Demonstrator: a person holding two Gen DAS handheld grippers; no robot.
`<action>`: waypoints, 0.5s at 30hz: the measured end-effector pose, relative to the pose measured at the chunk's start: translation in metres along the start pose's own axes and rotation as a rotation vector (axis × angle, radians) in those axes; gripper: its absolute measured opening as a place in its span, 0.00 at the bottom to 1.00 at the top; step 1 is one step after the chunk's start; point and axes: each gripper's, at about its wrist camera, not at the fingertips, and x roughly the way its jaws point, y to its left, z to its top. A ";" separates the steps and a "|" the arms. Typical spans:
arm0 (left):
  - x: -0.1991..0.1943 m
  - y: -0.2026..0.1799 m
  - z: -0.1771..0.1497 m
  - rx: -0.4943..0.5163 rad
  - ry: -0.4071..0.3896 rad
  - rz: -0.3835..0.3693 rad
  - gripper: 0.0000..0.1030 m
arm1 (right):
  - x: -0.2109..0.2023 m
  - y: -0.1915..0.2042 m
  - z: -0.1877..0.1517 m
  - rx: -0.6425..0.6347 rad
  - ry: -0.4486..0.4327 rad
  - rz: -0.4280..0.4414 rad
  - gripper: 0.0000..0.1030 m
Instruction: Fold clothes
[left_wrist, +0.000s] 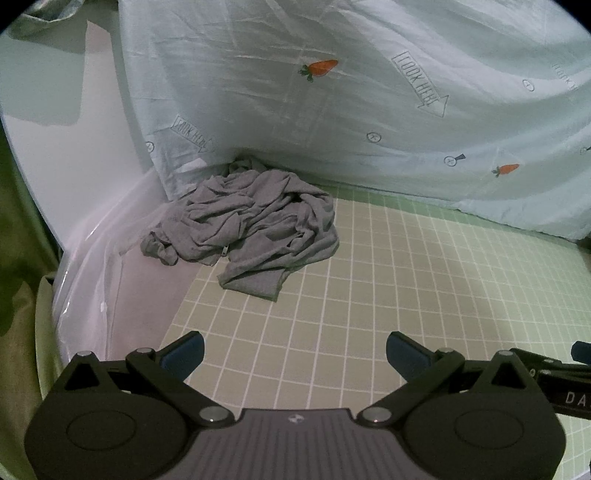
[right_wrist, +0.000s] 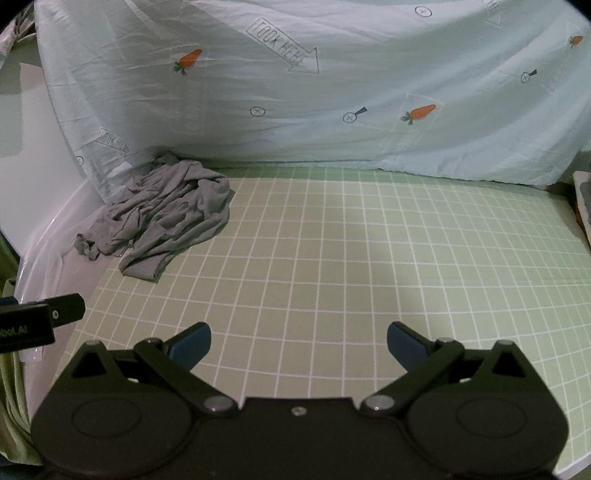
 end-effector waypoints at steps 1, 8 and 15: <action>0.000 0.001 0.000 -0.001 -0.001 -0.001 1.00 | 0.000 0.000 0.000 0.000 0.001 0.000 1.00; 0.001 0.002 -0.001 0.000 -0.003 -0.006 1.00 | 0.000 0.001 0.003 -0.013 0.001 0.003 1.00; 0.002 0.003 -0.003 0.004 -0.013 -0.002 1.00 | 0.003 -0.001 0.006 -0.016 -0.003 0.001 1.00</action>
